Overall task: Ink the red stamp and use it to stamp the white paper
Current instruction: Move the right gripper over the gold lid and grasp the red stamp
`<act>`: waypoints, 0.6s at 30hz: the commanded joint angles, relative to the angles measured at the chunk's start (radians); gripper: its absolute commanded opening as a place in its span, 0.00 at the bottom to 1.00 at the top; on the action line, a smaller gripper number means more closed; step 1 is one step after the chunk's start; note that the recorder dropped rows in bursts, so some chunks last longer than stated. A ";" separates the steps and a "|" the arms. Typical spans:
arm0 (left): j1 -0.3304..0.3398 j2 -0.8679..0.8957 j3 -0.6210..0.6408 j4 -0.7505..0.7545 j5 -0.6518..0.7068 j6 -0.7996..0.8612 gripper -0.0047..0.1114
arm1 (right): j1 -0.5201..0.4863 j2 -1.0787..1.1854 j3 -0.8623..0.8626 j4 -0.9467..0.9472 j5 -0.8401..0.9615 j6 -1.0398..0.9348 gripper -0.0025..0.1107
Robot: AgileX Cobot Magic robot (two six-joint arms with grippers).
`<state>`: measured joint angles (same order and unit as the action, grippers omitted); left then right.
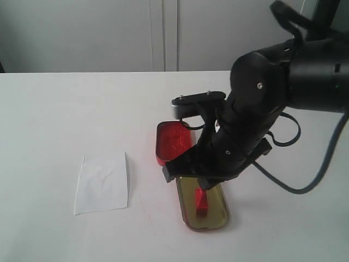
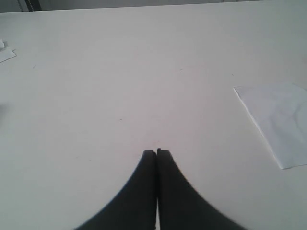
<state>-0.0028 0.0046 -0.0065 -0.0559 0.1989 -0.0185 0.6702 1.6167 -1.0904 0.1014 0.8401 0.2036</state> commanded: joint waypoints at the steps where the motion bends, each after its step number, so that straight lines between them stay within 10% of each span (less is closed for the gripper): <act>1: 0.001 -0.005 0.007 -0.004 -0.004 0.000 0.04 | 0.020 0.060 -0.028 -0.033 0.002 0.045 0.02; 18: 0.001 -0.005 0.007 -0.004 -0.004 0.000 0.04 | 0.017 0.121 -0.037 -0.172 -0.079 0.204 0.09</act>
<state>-0.0028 0.0046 -0.0065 -0.0559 0.1989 -0.0185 0.6872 1.7258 -1.1230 -0.0563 0.7759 0.3821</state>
